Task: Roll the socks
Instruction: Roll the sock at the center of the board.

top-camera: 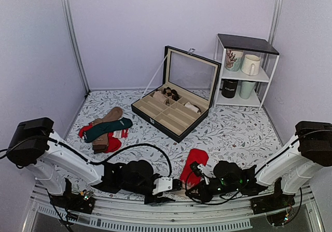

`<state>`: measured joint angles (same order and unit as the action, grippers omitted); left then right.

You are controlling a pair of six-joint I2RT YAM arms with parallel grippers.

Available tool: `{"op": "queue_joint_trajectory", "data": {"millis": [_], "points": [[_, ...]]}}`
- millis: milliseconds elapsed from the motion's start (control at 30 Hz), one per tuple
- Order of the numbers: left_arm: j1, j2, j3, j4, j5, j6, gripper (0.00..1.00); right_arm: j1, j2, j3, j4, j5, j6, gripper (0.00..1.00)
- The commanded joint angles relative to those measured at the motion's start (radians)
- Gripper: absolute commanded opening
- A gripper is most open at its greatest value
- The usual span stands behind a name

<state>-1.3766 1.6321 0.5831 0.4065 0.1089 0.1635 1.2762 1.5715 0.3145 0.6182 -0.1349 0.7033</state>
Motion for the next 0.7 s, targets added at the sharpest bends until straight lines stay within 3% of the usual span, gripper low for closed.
{"op": "queue_joint_trajectory", "data": {"millis": [0, 533, 600, 667], "points": [[-0.015, 0.061, 0.041, 0.02, -0.015, 0.043, 0.49, -0.009, 0.058, -0.061, -0.238, -0.027, 0.019, 0.0], [-0.015, 0.174, 0.089, 0.008, -0.076, 0.052, 0.51, -0.029, 0.098, -0.072, -0.209, -0.096, -0.007, 0.0], [-0.015, 0.188, 0.102, -0.012, -0.08, 0.049, 0.46, -0.032, 0.1, -0.072, -0.206, -0.108, -0.012, 0.0], [-0.015, 0.198, 0.118, -0.035, -0.075, 0.042, 0.33, -0.036, 0.099, -0.072, -0.204, -0.117, -0.016, 0.0]]}}
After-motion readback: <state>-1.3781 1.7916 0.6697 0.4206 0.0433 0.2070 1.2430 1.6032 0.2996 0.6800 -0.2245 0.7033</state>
